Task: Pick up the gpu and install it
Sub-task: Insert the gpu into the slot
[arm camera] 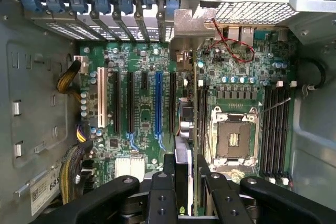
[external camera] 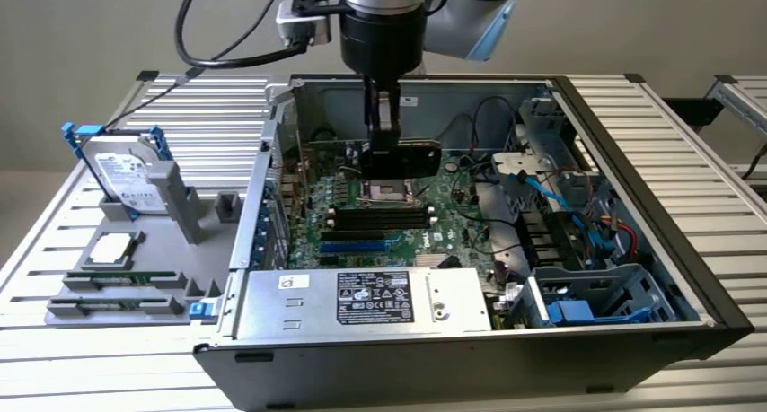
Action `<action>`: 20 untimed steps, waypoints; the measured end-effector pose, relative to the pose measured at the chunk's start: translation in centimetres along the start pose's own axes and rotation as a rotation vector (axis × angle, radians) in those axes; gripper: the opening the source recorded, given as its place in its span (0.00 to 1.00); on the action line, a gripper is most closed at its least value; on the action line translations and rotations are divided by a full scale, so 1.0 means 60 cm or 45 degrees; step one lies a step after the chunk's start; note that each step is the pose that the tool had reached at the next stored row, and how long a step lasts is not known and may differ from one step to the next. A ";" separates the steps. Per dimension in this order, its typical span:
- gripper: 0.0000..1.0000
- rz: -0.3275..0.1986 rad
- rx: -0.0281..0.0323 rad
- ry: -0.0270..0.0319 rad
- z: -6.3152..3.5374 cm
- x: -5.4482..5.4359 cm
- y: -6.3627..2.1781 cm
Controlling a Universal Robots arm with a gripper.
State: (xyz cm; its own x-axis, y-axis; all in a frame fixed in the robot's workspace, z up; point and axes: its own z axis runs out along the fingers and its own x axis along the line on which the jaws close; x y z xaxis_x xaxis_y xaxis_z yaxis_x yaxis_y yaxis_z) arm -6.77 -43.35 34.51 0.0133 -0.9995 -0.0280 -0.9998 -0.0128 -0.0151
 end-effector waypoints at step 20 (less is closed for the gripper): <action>0.27 0.054 0.0021 0.0023 0.032 0.028 0.017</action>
State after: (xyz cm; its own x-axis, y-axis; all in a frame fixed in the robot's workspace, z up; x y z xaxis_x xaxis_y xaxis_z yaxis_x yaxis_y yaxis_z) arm -7.72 -44.96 32.54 -0.0292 -0.9992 -0.0269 -0.9994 0.0296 -0.0155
